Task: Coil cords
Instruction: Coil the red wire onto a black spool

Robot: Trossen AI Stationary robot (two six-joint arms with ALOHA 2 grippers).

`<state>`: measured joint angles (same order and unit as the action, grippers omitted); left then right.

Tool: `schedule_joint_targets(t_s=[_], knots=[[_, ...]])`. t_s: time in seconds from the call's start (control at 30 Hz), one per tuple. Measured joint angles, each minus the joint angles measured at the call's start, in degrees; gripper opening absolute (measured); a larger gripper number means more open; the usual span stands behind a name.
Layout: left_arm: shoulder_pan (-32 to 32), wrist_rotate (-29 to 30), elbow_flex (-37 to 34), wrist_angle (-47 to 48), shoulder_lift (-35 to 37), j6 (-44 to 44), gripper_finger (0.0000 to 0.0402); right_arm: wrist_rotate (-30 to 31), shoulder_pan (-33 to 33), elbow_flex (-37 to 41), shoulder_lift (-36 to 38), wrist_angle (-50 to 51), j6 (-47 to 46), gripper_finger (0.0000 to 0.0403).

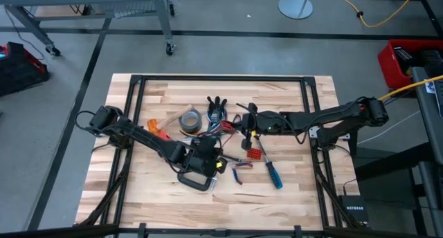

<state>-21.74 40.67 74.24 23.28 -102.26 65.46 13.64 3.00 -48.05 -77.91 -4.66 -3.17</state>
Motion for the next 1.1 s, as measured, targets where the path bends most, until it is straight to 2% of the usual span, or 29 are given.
schedule_joint_targets(t_s=[0.23, 0.43, 0.57, 0.7, 0.83, 0.93, 1.1], knots=[[0.56, 1.26, 0.0, 7.68, 0.0, 3.55, 0.0, -9.13, -0.02, 0.0, 0.19, 3.25, -3.02, 0.0003], [2.4, 2.63, -0.02, 8.19, 0.43, 0.37, 0.0, -10.22, 0.0, 0.0, 0.13, 9.43, -5.66, 0.0002], [3.12, 2.71, -0.02, 7.31, 1.86, -3.37, 0.0, -10.79, -0.02, 0.0, 0.08, 13.41, -6.19, 0.0001], [3.57, 3.16, -0.02, 6.54, 3.74, -8.48, 0.0001, -13.95, 0.01, 0.0, 0.06, 16.87, -6.28, 0.0001], [4.26, 3.04, -0.02, -0.01, 4.45, -16.28, 0.0001, -16.27, 0.03, 0.0, -0.13, 17.33, -7.13, 0.0001], [4.91, 0.71, 0.0, -4.65, 4.46, -20.8, 0.0001, -16.27, 0.03, 0.02, -1.16, 17.41, -8.16, 0.0001], [5.34, -0.4, 0.0, -5.54, 4.46, -22.44, 0.0001, -16.26, 0.03, 0.02, -2.93, 17.31, -8.49, 0.0001]])
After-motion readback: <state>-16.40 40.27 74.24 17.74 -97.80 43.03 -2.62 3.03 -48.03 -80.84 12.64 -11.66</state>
